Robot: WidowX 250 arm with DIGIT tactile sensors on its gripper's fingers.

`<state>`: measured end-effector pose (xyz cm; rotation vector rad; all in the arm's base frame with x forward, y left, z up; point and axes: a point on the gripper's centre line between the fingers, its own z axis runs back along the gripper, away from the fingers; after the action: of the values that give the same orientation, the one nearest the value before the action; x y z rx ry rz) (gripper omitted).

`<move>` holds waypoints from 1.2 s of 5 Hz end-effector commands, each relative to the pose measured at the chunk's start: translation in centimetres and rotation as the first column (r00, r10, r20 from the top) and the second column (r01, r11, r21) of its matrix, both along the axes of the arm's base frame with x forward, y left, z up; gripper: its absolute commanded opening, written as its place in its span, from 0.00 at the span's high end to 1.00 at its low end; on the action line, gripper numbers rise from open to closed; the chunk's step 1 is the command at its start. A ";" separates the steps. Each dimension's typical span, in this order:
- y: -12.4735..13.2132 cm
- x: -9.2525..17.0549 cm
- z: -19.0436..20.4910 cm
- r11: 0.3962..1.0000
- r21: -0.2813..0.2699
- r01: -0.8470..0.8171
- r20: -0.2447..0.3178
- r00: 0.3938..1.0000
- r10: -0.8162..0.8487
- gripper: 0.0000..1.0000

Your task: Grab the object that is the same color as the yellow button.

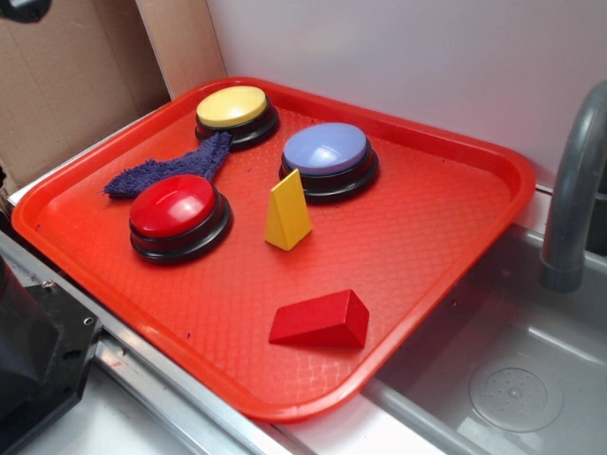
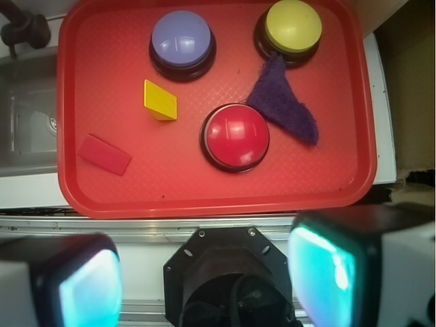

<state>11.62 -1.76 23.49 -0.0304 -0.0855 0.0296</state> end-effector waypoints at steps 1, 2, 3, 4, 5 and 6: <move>0.0 0.0 0.0 1.000 0.000 0.000 0.000 1.000 0.000 0.00; -0.6 1.9 -1.2 1.000 0.004 -0.001 0.035 0.999 0.001 0.00; -1.9 4.4 -3.3 0.998 -0.023 -0.053 0.060 0.997 0.054 0.00; -3.0 6.0 -5.4 0.993 -0.053 -0.103 0.046 0.993 0.106 0.00; -3.9 7.5 -8.1 0.991 -0.036 -0.129 0.048 0.990 0.130 0.00; -5.2 8.8 -11.1 0.991 0.028 -0.134 0.059 0.989 0.132 0.00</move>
<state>20.10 -6.82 11.42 0.0208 -0.1094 0.1718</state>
